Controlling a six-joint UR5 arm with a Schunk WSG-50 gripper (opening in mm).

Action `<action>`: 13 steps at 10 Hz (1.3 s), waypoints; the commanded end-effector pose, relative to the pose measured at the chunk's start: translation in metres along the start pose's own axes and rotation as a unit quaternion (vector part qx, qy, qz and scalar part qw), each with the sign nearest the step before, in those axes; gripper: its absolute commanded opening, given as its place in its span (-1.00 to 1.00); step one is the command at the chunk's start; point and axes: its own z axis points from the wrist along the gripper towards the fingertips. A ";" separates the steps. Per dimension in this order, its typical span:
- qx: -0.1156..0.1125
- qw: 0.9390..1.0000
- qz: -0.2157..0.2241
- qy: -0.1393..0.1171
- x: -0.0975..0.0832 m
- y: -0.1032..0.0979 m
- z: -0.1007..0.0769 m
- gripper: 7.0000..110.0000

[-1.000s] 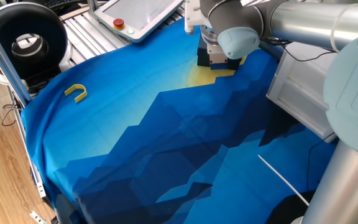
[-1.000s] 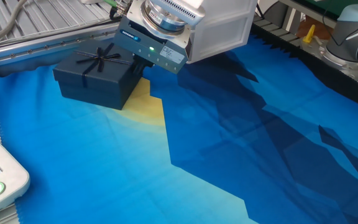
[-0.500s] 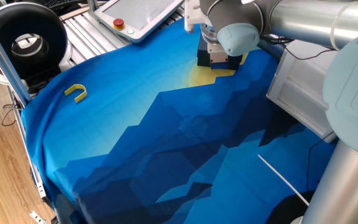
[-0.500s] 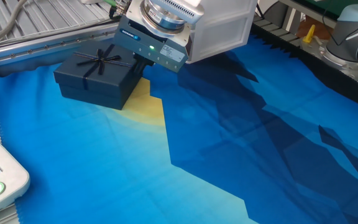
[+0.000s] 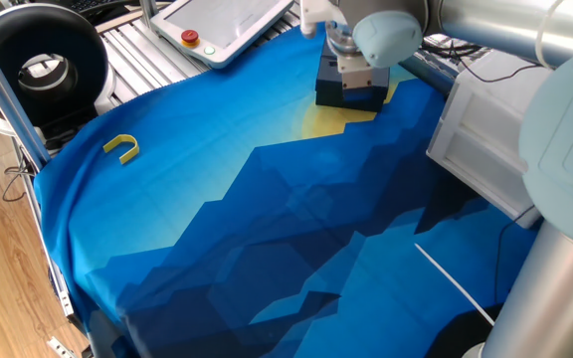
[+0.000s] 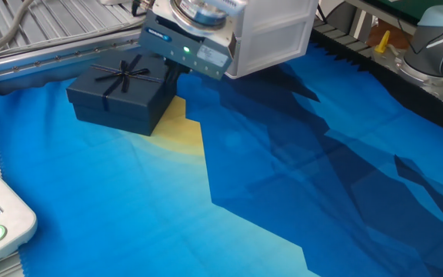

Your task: Slide the outer casing onto the gift box

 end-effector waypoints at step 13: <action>0.040 0.996 -0.070 -0.049 -0.017 -0.049 0.031 -1.00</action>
